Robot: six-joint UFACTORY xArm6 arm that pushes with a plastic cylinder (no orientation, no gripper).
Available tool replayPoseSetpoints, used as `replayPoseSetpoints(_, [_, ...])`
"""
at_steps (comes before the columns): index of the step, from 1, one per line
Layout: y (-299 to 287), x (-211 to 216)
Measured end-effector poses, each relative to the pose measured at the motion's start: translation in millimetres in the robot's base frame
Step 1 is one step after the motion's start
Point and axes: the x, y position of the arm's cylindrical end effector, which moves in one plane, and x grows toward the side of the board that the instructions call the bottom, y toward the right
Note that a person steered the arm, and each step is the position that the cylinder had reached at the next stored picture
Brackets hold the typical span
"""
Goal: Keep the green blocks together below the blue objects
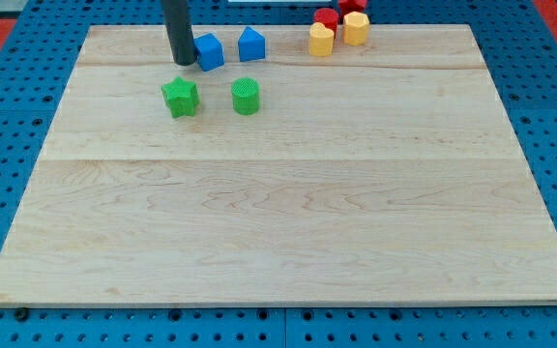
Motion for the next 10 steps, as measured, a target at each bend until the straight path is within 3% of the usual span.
replayPoseSetpoints(1, [0.0,-3.5])
replayPoseSetpoints(5, [-26.6,267.7])
replayPoseSetpoints(6, [-20.5,279.8])
replayPoseSetpoints(7, [-22.8,265.1])
replayPoseSetpoints(8, [40.2,239.2])
replayPoseSetpoints(10, [-22.6,176.6])
